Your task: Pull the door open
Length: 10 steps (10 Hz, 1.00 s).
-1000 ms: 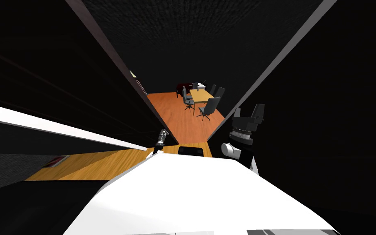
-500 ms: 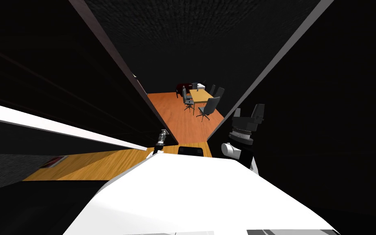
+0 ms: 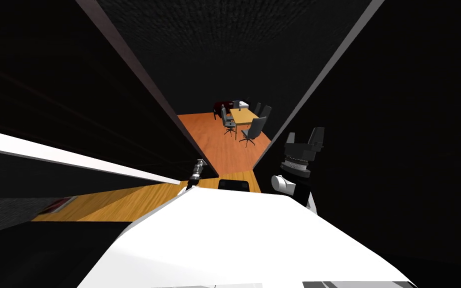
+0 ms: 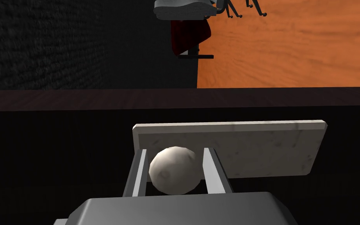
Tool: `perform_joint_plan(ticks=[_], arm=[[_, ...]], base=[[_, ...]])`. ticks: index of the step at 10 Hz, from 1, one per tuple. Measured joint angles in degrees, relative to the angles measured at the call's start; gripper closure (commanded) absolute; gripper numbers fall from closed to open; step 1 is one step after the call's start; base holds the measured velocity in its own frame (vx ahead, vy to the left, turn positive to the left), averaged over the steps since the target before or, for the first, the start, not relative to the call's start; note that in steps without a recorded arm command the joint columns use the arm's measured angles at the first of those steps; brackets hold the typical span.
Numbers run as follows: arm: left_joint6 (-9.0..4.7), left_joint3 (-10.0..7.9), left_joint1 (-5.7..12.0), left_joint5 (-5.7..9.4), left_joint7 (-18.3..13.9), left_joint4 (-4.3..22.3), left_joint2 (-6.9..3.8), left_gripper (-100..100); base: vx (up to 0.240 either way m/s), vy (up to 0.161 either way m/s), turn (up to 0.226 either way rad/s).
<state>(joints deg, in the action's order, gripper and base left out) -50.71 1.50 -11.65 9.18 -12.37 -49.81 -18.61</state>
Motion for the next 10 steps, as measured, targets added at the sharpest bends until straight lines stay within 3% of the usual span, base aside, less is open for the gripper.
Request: perform_joint_plan(ticks=[2, 5, 6, 10], arm=[[-0.98, 1.1, -1.85, -0.4, -1.08, -1.02, -0.97, 100], [-3.64, 2.89, -3.3, -1.04, -3.14, -0.18, -2.81, 100], [-3.79, 3.11, -3.52, -1.13, -3.28, 0.07, -2.74, 100], [-7.04, 4.48, -5.21, -1.56, -4.71, 0.42, -4.41, 100]], base=[[-0.234, 0.063, -0.138], [-0.194, 0.03, -0.106], [-0.169, 0.023, -0.144], [-0.193, 0.062, -0.142]])
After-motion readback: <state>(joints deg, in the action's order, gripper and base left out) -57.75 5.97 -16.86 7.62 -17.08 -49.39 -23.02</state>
